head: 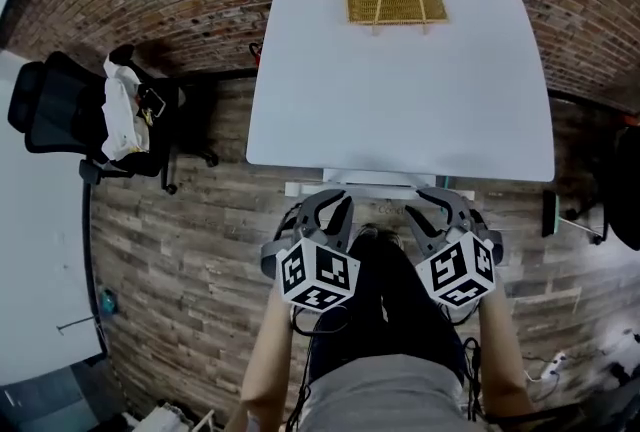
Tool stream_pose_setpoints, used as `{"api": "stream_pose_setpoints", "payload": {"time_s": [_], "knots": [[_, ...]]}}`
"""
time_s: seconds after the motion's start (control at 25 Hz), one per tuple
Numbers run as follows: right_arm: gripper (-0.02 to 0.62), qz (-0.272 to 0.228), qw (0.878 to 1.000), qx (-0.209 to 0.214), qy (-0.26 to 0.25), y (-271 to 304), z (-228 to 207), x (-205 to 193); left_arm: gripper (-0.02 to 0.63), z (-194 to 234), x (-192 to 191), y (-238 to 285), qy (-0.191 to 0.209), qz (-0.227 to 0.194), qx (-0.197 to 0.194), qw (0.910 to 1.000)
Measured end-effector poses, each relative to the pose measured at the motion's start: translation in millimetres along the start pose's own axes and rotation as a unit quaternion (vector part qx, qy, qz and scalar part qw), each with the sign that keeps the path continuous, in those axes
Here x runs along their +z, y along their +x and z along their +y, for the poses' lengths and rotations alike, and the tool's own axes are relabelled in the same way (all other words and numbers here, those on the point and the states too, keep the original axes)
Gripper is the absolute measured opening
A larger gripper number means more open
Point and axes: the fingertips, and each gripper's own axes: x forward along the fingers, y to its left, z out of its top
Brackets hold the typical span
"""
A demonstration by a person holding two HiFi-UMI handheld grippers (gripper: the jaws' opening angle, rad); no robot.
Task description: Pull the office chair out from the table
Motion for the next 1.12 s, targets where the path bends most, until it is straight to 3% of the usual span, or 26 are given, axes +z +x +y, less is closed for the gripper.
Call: {"api": "stream_pose_setpoints", "payload": {"time_s": [0.16, 0.36, 0.56, 0.68, 1.12], "knots": [[0.13, 0.056, 0.996, 0.002, -0.067, 10, -2, -8, 0.106, -1, -9, 9, 0.076, 0.057, -0.021, 0.9953], [0.129, 0.11, 0.984, 0.036, -0.135, 21, 0, -21, 0.129, -14, -28, 17, 0.14, 0.13, -0.086, 0.9777], [0.152, 0.137, 0.979, 0.055, -0.142, 27, 2, -22, 0.131, -7, -34, 24, 0.163, 0.157, -0.094, 0.9695], [0.158, 0.147, 0.977, 0.069, -0.137, 32, 5, -26, 0.155, -10, -32, 29, 0.158, 0.156, -0.122, 0.9674], [0.155, 0.197, 0.962, 0.099, -0.158, 49, 4, -47, 0.163, -16, -46, 52, 0.215, 0.201, -0.171, 0.9403]]}}
